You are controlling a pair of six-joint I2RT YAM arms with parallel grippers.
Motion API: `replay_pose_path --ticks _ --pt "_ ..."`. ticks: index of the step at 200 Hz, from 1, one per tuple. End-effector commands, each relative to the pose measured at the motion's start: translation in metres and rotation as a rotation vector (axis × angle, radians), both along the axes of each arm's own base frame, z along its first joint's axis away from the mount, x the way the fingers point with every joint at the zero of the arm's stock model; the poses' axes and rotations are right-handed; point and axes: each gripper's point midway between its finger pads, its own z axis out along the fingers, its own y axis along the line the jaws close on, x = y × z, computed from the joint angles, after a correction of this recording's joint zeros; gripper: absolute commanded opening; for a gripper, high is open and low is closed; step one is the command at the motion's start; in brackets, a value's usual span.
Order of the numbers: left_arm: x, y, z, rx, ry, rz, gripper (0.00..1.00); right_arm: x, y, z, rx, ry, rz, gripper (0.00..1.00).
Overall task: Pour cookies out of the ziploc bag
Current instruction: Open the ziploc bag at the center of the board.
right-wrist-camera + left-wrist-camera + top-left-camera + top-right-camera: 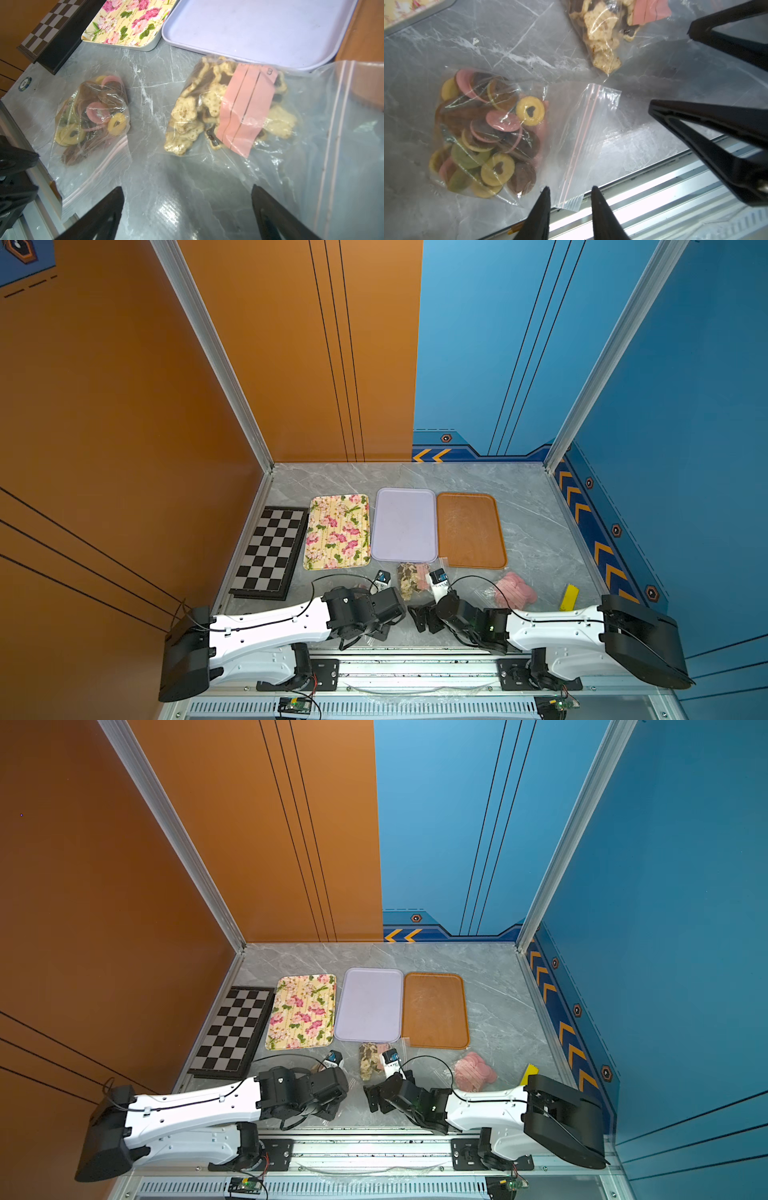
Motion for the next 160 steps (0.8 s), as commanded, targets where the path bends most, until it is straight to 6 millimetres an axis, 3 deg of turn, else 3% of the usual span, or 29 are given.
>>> replay_pose_path --ticks 1,32,75,101,160 --pt "0.013 0.022 0.021 0.058 -0.100 0.079 0.34 -0.021 0.028 0.003 0.086 0.075 0.119 0.93" --pt "0.028 0.045 0.045 -0.039 -0.190 0.179 0.31 -0.045 0.079 -0.001 0.173 0.170 0.230 0.84" --pt "0.027 0.062 0.048 -0.120 -0.173 0.213 0.30 -0.054 0.112 -0.017 0.313 0.265 0.251 0.73" --pt "0.026 0.065 0.044 -0.117 -0.164 0.214 0.30 -0.052 0.118 -0.019 0.326 0.266 0.246 0.67" --pt "0.029 0.068 0.043 -0.105 -0.163 0.208 0.31 -0.045 0.113 -0.013 0.280 0.242 0.223 0.32"
